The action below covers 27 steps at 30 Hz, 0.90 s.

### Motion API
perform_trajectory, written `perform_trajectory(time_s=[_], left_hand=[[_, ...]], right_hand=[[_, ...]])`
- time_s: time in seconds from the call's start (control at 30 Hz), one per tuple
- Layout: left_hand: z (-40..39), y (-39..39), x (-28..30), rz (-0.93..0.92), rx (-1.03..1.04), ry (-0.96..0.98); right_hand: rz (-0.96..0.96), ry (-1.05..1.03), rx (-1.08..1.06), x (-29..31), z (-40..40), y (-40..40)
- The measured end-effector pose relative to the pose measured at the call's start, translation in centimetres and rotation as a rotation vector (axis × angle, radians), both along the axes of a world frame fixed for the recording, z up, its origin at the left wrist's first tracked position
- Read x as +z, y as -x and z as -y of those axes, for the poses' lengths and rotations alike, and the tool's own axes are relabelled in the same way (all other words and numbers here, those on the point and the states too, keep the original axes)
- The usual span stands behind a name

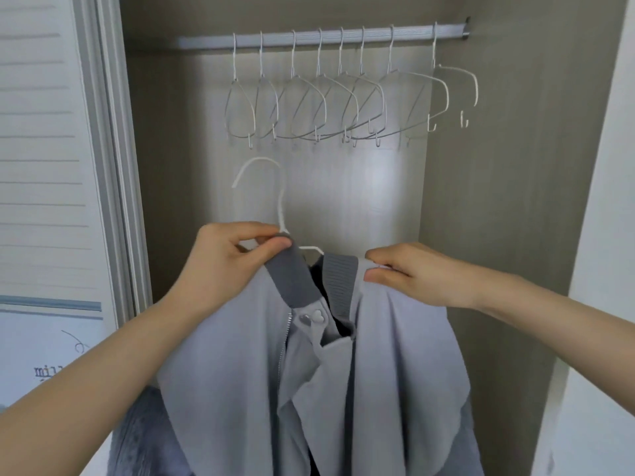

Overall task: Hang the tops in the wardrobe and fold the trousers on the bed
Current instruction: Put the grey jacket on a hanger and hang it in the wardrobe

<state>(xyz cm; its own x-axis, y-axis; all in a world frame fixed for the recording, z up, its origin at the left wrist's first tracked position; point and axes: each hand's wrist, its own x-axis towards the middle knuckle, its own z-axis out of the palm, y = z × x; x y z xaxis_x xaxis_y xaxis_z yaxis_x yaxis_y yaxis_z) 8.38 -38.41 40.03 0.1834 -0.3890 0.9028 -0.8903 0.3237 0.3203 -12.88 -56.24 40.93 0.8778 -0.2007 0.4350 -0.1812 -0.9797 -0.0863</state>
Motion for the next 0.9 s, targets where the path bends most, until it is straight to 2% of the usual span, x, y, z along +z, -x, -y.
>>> perform_trajectory(time_s=[0.07, 0.17, 0.37, 0.43, 0.57, 0.67, 0.77, 0.83, 0.9], left_hand=[[0.4, 0.2, 0.0, 0.06, 0.059, -0.053], [-0.2, -1.1, 0.1, 0.152, 0.14, -0.179], [-2.6, -5.4, 0.8, -0.053, -0.054, -0.474], [-2.8, -5.5, 0.7, -0.12, -0.128, -0.509], [-3.0, -5.1, -0.5, -0.117, -0.136, -0.451], [-2.8, -5.3, -1.6, 0.02, 0.085, -0.43], [-1.7, -4.0, -2.2, 0.189, 0.302, -0.247], [-0.6, -2.3, -1.7, 0.197, 0.32, -0.126], [0.6, -1.2, -1.1, 0.141, 0.311, -0.11]], right_hand=[[0.025, -0.156, 0.032, -0.6, -0.4, -0.1], [0.22, -0.292, 0.031, -0.7, 0.1, 1.1], [0.311, -0.417, 0.0, -0.1, 1.7, 3.4], [0.319, -0.435, 0.002, -0.3, 1.9, 3.3], [0.284, -0.334, -0.01, -0.8, 2.3, 3.1], [0.223, -0.217, -0.081, -1.0, 3.0, 3.1], [0.164, -0.077, -0.12, -1.4, 2.3, 2.4], [0.165, -0.046, -0.117, -1.7, 1.8, 1.8], [0.231, -0.095, -0.11, -1.7, 1.6, 1.7]])
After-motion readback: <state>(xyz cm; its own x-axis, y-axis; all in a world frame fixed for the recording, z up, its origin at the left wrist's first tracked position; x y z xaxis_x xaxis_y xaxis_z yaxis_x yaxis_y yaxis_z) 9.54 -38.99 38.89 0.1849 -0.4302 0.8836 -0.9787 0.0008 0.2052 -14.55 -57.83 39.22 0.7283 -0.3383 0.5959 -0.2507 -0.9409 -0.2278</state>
